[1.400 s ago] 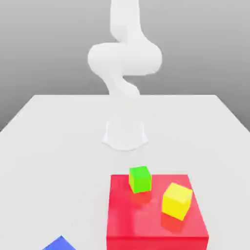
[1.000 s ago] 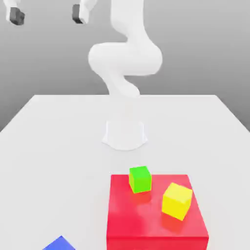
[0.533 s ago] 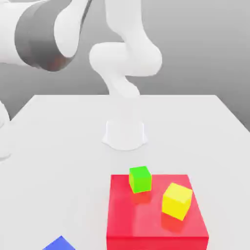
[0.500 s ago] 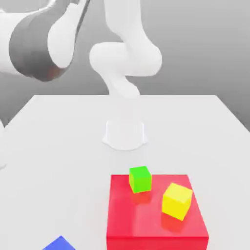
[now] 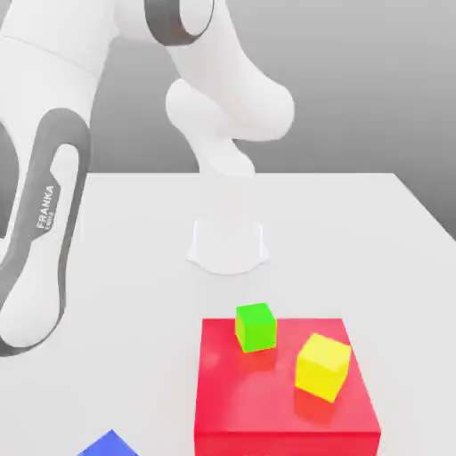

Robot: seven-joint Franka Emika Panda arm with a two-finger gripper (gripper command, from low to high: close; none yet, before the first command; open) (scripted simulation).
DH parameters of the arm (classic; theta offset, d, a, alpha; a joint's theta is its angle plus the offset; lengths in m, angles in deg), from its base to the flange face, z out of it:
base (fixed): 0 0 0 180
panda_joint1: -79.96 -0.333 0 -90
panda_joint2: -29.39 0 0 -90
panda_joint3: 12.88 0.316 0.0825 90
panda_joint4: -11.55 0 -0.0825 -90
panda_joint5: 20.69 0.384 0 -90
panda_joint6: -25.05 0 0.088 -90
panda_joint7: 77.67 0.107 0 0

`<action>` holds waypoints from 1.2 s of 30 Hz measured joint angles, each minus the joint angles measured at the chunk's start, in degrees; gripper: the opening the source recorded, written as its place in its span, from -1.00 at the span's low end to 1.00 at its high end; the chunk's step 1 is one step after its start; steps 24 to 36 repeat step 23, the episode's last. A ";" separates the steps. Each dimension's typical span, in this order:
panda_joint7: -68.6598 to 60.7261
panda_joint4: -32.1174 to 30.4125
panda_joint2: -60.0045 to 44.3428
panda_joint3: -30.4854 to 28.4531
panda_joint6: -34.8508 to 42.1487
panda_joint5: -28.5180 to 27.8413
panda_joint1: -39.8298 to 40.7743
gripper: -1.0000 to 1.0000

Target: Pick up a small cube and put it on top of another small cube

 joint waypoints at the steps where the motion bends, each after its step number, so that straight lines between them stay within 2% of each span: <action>1: -0.04 0.00 0.00 0.01 0.00 0.05 0.00 -1.00; 3: -0.06 0.04 -0.14 -0.03 -0.05 0.12 -0.01 -1.00; 7: 1.52 -1.99 6.64 -1.54 4.70 -1.45 -1.65 -1.00; 16: 23.03 -14.30 20.42 -0.16 5.58 -6.32 -17.72 -1.00; 20: 23.85 -15.10 15.05 1.14 -0.57 -4.97 -18.44 -1.00; 21: 23.73 -15.09 14.10 1.33 -1.49 -4.71 -18.36 1.00; 36: 23.73 -15.09 14.10 1.33 -1.50 -4.71 -18.36 1.00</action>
